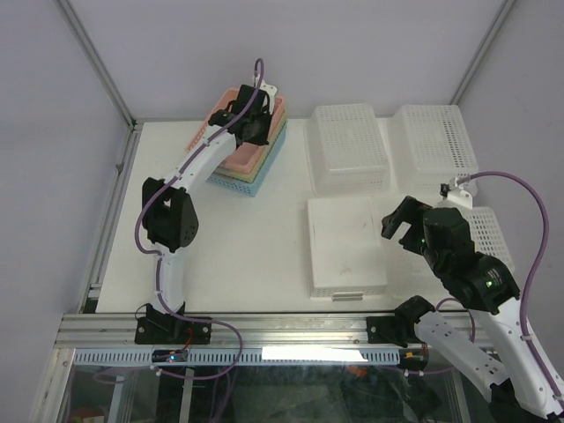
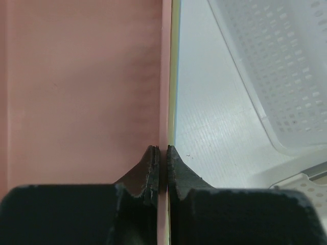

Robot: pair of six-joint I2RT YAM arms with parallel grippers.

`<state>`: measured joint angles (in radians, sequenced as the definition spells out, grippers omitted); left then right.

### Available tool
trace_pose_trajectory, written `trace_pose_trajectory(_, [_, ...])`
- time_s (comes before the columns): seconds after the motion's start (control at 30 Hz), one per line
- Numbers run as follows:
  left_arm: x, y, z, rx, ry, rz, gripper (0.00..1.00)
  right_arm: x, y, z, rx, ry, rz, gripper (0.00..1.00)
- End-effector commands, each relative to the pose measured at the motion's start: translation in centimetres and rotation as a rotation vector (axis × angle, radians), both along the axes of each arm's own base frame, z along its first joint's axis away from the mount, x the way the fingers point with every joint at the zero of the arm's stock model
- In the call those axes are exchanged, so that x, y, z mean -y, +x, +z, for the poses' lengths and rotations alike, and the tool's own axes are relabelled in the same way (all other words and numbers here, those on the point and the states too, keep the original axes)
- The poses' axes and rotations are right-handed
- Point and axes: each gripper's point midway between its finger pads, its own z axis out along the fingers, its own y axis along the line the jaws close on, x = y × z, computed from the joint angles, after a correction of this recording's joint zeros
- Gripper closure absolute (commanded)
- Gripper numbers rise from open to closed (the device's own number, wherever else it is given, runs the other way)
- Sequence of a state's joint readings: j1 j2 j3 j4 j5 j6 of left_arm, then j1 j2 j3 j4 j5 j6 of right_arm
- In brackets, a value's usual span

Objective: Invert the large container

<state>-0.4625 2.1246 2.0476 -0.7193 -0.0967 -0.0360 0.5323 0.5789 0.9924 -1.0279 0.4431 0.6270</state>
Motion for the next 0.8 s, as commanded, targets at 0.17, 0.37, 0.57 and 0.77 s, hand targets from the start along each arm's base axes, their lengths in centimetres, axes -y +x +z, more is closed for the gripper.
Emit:
trace_pose_trajectory(0.17, [-3.8,-3.7,23.1,0.438,-0.196,0.093,1.0,-0.8,1.1,2.1,0.071,0.05,0.004,0.03])
trace_pose_trajectory(0.37, [-3.0,-7.9,26.5,0.452,-0.337,0.008,1.0,-1.1,1.3,1.9,0.072,0.055,0.01,0.03])
trace_pose_trajectory(0.57, [-1.7,-13.4,28.3,0.415,-0.552,-0.102,1.0,-0.9,1.4,1.7,0.07,0.044,0.006,0.03])
trace_pose_trajectory(0.77, [0.4,-21.3,27.3,0.253,-0.868,-0.253,1.0,-1.0,1.7,1.3,0.08,0.045,0.006,0.02])
